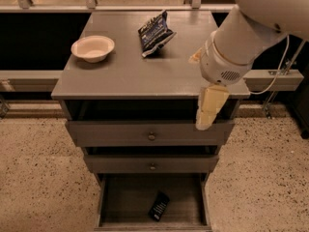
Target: Pick rxbar blueberry from bottom drawer and place on counter
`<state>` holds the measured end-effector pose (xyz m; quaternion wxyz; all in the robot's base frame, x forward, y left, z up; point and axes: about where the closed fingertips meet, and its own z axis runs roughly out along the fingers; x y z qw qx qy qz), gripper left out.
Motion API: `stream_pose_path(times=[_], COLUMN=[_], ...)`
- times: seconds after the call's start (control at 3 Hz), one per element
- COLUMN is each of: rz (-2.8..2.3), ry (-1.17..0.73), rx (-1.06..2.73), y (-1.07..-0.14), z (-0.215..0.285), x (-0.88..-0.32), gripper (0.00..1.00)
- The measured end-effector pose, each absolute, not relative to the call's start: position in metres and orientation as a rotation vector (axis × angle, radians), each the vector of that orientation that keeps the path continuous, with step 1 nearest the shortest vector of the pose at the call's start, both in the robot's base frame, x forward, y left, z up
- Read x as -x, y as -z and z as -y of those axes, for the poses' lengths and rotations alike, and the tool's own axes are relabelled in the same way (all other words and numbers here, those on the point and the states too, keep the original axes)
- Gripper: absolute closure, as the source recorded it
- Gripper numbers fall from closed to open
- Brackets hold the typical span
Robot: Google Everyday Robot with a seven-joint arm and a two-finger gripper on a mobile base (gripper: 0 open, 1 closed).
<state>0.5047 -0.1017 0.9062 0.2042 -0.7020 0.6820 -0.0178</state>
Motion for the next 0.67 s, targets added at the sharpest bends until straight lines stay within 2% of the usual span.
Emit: stream_pose_path(times=[0.33,0.67], rz=[-1.881,-1.743], ry=[0.028,-0.044], rx=[2.052,2.155], y=[-0.887,-0.854], z=[0.098,0.082], x=[-0.503,-0.478], gripper=[0.00,0.00])
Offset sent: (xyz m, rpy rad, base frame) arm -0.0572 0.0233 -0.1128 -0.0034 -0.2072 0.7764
